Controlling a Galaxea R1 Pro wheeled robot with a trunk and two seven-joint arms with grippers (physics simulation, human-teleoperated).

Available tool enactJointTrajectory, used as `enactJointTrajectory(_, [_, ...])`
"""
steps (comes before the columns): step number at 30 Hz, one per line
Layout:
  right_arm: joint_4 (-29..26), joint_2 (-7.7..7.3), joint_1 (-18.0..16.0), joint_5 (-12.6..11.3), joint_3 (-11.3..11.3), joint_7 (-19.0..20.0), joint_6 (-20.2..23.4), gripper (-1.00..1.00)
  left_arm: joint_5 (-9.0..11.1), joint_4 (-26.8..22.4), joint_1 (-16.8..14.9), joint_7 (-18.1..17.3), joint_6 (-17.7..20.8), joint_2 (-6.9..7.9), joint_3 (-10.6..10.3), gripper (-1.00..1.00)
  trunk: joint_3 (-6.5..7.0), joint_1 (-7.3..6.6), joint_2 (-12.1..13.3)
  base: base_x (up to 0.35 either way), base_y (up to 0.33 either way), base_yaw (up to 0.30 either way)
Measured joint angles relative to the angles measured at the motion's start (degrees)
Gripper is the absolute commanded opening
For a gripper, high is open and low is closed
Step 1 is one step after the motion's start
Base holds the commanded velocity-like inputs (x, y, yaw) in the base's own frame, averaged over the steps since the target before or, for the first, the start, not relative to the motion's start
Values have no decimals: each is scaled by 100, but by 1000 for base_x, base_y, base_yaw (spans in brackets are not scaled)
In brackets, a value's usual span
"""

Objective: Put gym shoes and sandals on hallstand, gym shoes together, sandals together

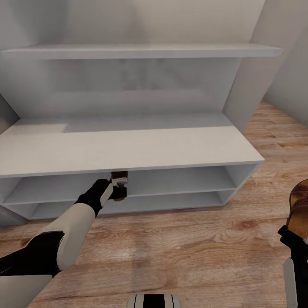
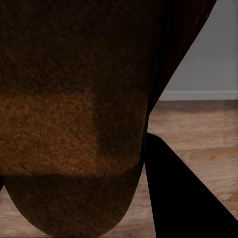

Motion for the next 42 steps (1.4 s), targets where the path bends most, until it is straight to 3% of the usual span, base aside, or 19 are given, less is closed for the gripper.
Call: enactJointTrajectory(42, [1,0,0,0,0,0,0,-100,8,0,-1,18,-6,4,0,-100,0,0,0,50,18,0])
